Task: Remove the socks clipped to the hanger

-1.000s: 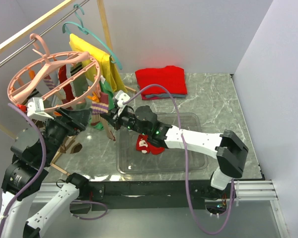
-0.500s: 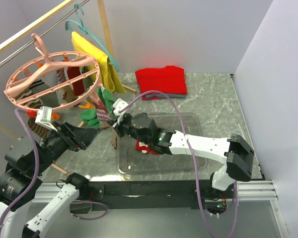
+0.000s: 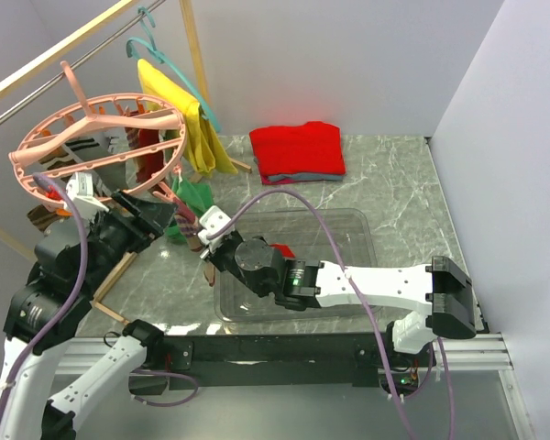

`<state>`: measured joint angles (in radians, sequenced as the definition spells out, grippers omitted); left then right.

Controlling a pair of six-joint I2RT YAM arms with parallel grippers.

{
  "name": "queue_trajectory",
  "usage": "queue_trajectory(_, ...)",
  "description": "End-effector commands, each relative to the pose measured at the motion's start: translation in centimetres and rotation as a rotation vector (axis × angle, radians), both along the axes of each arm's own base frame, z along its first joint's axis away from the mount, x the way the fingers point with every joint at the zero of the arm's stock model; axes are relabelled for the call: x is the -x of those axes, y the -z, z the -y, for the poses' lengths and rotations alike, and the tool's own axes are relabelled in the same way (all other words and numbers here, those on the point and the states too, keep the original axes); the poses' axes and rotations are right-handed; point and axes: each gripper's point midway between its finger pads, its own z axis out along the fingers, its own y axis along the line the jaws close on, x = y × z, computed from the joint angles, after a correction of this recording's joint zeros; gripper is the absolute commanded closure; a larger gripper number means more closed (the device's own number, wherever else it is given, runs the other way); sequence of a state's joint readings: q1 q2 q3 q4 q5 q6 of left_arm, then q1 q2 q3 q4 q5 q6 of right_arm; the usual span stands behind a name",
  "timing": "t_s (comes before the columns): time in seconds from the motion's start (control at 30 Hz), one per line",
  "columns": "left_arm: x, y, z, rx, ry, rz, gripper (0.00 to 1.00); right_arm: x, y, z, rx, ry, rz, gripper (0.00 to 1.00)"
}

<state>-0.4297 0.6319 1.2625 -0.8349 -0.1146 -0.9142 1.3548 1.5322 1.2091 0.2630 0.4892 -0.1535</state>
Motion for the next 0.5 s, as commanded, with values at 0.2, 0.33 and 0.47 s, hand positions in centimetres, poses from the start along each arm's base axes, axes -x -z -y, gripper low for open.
queue_trajectory(0.2,-2.0,-1.8,-2.0,0.046,-0.158,0.078,0.3,-0.2,-4.3,1.0,-0.038,0.149,0.111,1.0)
queue_trajectory(0.33,-2.0,-2.4,-1.1,0.05,-0.11,0.101,0.25,-0.5,-4.2,0.8,-0.019,0.205,0.126,1.0)
queue_trajectory(0.47,-0.7,-3.1,-1.1,0.009,-0.061,0.136,0.25,-0.1,-4.1,0.1,-0.012,0.175,0.104,1.0)
